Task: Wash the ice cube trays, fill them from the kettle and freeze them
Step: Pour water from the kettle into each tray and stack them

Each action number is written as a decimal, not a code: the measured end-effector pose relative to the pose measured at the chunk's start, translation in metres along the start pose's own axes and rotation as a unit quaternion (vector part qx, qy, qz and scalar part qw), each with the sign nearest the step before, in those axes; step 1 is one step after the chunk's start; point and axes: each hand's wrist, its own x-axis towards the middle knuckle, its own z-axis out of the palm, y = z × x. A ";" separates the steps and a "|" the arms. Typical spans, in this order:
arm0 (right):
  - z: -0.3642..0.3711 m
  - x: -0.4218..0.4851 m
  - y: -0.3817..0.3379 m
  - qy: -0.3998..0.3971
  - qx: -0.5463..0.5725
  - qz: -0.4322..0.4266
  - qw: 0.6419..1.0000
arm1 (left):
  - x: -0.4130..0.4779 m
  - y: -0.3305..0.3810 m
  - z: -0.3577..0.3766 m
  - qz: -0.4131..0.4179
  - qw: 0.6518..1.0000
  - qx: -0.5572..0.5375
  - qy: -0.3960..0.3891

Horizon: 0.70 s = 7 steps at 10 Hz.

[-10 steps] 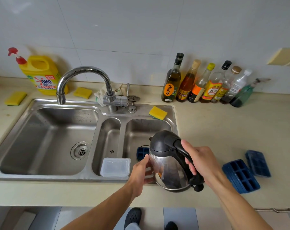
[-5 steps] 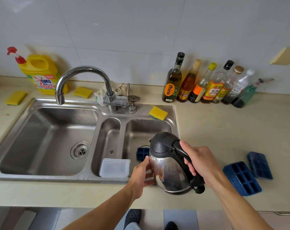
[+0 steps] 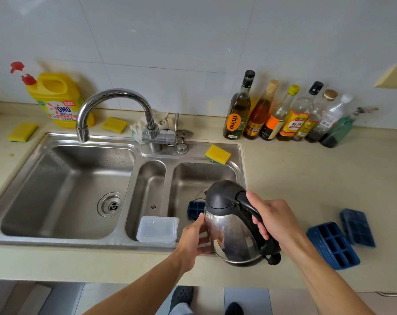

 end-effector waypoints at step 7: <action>-0.004 -0.005 0.000 -0.005 -0.003 0.000 1.000 | -0.007 -0.005 0.000 0.002 1.000 -0.002 -0.003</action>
